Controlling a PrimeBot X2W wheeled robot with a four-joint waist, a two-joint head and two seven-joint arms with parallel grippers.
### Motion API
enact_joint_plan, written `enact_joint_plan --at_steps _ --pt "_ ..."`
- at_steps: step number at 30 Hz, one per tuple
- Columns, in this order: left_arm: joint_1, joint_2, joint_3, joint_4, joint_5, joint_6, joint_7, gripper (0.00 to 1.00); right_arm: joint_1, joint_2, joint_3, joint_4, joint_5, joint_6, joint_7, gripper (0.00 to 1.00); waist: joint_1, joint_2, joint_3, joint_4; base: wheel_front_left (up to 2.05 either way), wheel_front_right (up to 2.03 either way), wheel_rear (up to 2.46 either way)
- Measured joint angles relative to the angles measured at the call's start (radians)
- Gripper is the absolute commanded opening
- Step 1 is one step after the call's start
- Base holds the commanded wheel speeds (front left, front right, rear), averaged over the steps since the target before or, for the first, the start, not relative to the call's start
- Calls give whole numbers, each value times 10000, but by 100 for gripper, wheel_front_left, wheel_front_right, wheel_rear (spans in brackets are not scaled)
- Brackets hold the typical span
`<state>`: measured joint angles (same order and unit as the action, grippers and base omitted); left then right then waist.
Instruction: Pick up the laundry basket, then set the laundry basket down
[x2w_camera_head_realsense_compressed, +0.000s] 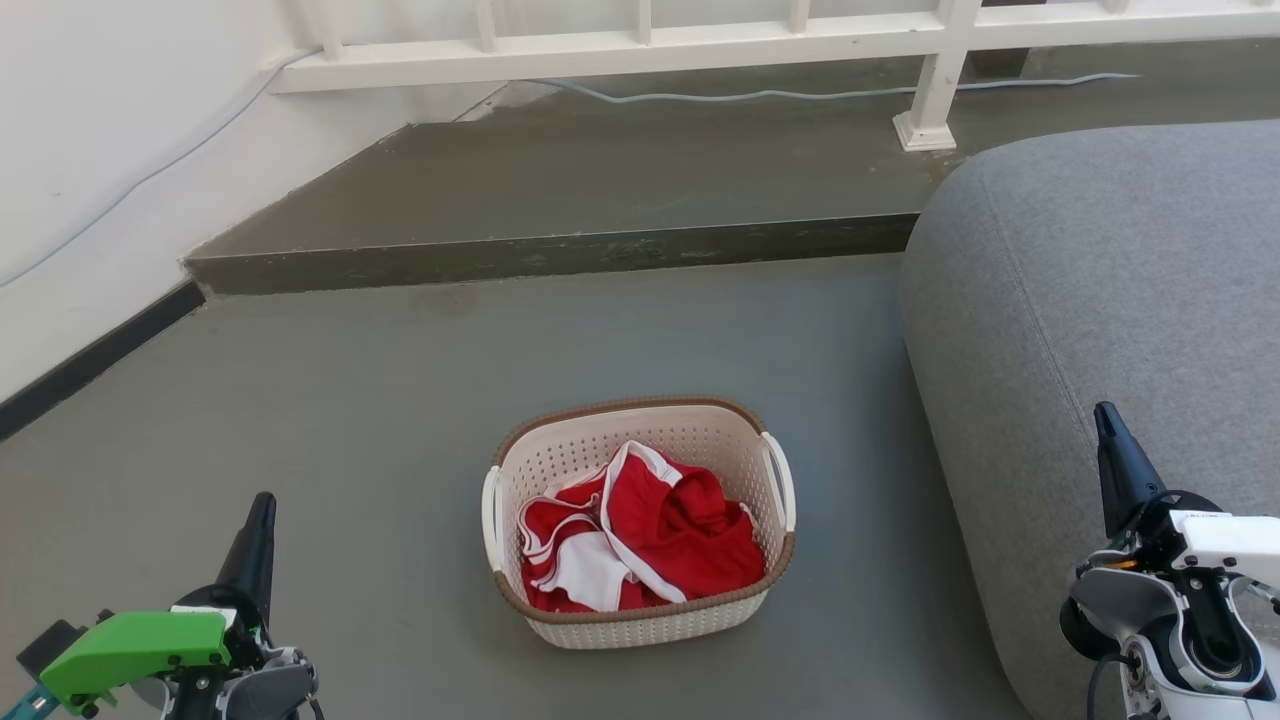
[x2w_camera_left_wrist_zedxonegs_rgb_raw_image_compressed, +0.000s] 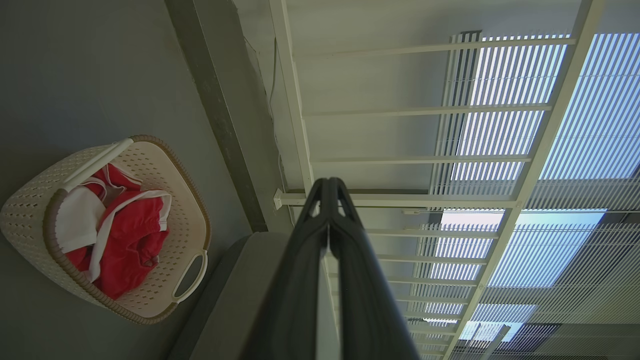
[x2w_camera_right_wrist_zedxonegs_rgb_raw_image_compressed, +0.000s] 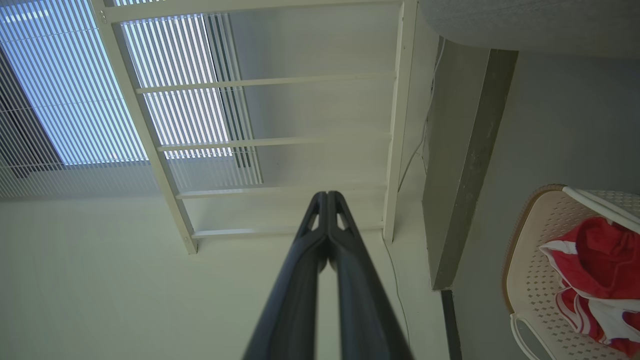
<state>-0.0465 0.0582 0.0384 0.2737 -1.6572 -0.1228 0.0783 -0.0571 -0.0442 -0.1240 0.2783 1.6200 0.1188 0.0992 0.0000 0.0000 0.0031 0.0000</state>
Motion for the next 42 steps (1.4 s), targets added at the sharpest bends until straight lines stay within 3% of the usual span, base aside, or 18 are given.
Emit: enact_joint_plan --at_steps 21,22,23,24,25,42 --pt "-1 -8 25 0 0 0 2 0 0 4 -2 0 -10 0 0 0 0 0 0 0 0 0 0" --pt "3 -13 19 17 0 2 2 100 3 8 0 17 -10 -4 0 100 0 0 0 0 0 0 0" --pt "44 -44 2 88 -13 6 0 0 49 33 4 84 -10 -21 -2 0 0 0 0 0 0 0 0" --pt "122 -96 -33 201 -17 10 0 0 132 92 8 201 -10 -52 -4 0 0 0 0 0 0 0 0" --pt "211 -155 -71 322 -17 10 -2 100 255 157 19 309 -10 -56 -4 100 0 0 0 0 0 0 0" --pt "356 -213 -159 297 31 12 -303 100 453 148 48 378 -407 -58 -332 100 0 0 -12 -8 0 0 0"
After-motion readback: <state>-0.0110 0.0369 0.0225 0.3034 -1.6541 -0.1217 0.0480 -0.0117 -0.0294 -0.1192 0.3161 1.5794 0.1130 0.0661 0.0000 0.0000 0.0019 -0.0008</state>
